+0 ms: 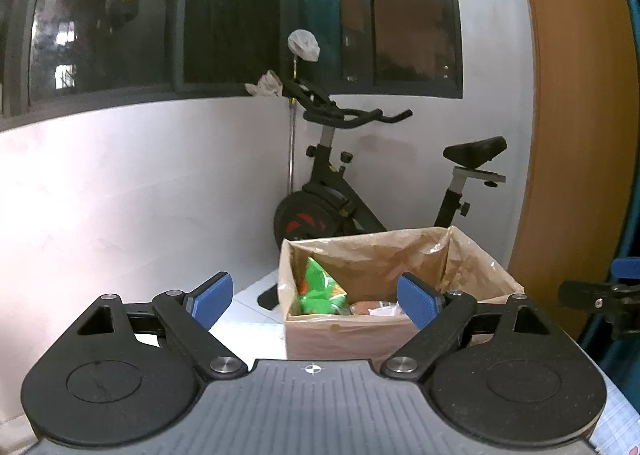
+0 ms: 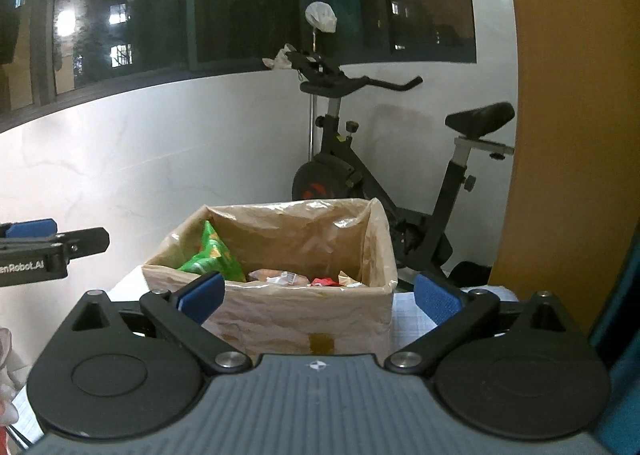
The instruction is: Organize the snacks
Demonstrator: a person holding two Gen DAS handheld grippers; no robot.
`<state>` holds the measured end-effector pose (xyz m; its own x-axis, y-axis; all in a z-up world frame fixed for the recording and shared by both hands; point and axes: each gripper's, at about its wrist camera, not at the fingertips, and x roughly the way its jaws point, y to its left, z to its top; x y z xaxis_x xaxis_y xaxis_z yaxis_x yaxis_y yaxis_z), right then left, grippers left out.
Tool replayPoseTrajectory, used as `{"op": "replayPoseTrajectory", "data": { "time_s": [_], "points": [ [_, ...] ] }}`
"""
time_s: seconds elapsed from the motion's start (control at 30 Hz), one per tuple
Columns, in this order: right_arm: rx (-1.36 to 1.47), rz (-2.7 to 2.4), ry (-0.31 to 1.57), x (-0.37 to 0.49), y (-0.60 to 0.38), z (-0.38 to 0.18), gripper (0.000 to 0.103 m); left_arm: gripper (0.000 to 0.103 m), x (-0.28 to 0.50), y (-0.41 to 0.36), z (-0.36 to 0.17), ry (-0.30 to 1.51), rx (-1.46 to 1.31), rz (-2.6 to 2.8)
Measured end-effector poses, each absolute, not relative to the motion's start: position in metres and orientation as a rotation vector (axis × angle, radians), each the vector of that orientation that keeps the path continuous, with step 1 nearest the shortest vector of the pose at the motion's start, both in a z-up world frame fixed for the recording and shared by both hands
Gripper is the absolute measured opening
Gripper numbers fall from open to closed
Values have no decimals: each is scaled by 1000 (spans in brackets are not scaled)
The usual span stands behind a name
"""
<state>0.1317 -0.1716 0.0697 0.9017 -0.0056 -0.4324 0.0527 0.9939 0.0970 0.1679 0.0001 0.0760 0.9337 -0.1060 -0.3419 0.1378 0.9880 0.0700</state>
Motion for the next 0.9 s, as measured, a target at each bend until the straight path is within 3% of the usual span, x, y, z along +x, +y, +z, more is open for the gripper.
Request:
{"op": "replayPoseTrajectory", "data": {
  "time_s": [0.9],
  "points": [
    [142,-47,381,93,-171,99,103,91,137,18,95,320,36,-125]
  ]
}}
